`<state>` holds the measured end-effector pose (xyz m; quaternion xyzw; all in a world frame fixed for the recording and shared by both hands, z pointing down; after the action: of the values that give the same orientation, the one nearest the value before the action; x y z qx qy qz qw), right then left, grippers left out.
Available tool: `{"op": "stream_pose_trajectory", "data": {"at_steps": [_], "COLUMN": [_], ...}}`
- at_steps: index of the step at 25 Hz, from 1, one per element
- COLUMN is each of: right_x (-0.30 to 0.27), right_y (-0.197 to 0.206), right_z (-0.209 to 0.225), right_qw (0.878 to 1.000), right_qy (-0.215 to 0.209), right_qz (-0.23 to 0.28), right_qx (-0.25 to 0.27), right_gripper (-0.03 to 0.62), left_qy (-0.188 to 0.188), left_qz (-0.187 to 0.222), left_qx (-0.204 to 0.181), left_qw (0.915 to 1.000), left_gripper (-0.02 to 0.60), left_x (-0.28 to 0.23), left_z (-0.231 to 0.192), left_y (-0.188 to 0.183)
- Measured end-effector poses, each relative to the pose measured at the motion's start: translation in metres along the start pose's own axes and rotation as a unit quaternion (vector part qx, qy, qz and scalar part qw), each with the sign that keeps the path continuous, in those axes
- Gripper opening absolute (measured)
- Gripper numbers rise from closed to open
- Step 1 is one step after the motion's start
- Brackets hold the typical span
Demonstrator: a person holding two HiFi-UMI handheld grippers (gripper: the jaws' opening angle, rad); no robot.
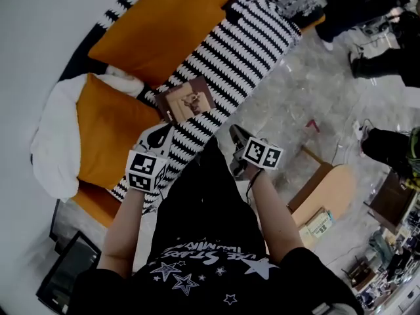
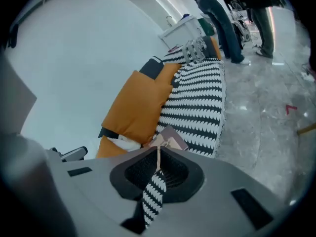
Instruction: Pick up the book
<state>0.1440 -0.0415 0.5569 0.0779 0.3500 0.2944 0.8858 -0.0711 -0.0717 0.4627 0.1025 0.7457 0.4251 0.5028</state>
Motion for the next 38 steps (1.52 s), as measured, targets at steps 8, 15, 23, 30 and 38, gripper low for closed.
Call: {"op": "stream_pose_trajectory", "data": {"at_steps": [8, 15, 23, 30, 38], "right_x": [-0.062, -0.096, -0.129, -0.165, -0.193], "right_y": [0.027, 0.042, 0.040, 0.049, 0.061], "right_z": [0.037, 0.042, 0.053, 0.065, 0.095], "right_qw": [0.999, 0.997, 0.995, 0.989, 0.986], "right_qy": [-0.030, -0.040, -0.060, -0.096, -0.078], "right_qz": [-0.015, -0.021, -0.013, -0.010, -0.017], "right_qx": [-0.035, -0.059, -0.078, -0.116, -0.147], "right_gripper": [0.035, 0.035, 0.035, 0.235, 0.262], "left_qy": [-0.012, -0.007, -0.036, -0.051, -0.061], "left_qz": [-0.012, -0.027, -0.038, -0.054, -0.094], "left_qx": [0.036, 0.037, 0.065, 0.074, 0.110], "left_qw": [0.9992, 0.9989, 0.9965, 0.9944, 0.9876], "left_gripper": [0.005, 0.005, 0.005, 0.005, 0.005], "left_x": [-0.042, -0.057, -0.079, -0.100, -0.129], "left_z": [-0.006, -0.003, -0.016, -0.025, -0.038], "left_y": [0.034, 0.061, 0.088, 0.120, 0.160]}}
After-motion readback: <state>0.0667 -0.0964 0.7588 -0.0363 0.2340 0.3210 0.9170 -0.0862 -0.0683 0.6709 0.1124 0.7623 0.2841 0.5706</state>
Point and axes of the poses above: the fingertips, and each gripper's own axes: x backward along the fingers, z to its right, y out of its underside, the point moved 2 cm from there along x, backward along the fingers, and after that the axes turned 8 degrees about -y, right-handed, at the moved point
